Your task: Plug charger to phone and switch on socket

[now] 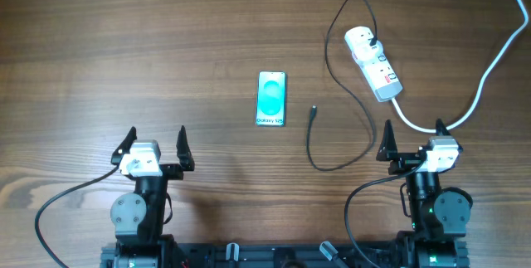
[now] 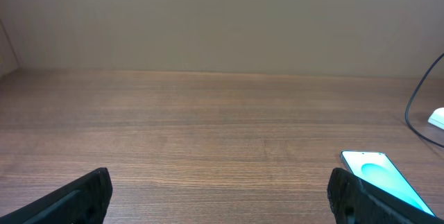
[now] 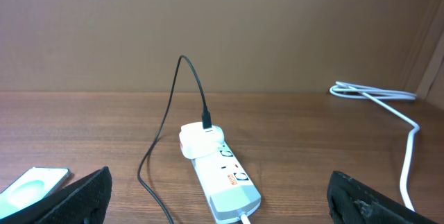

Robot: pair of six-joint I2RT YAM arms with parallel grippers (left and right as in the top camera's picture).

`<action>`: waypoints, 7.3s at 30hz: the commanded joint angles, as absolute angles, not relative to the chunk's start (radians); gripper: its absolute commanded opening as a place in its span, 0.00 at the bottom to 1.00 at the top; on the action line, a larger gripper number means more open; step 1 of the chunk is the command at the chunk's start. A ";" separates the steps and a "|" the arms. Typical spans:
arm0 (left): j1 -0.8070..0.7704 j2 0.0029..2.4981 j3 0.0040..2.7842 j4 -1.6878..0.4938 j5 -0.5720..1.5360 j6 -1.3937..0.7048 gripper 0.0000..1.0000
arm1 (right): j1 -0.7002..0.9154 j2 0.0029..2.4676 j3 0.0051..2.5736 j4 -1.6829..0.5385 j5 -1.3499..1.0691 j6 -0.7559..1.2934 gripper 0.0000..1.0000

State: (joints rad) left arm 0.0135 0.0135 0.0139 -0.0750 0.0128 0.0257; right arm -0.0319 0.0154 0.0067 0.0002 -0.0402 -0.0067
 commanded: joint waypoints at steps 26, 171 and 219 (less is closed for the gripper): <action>0.020 0.003 0.006 -0.075 0.010 0.045 1.00 | -0.037 0.010 0.005 0.002 -0.034 -0.024 1.00; -0.566 2.217 1.765 -1.000 -0.046 -0.528 1.00 | -0.037 0.010 0.005 0.002 -0.034 -0.024 1.00; -0.552 2.355 1.726 -0.964 -0.047 -0.427 1.00 | -0.037 0.010 0.005 0.002 -0.034 -0.024 1.00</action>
State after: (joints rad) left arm -0.5598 2.2761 1.7481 -0.9779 -0.0349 -0.4088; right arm -0.0319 0.0158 0.0067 -0.0002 -0.0399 -0.0132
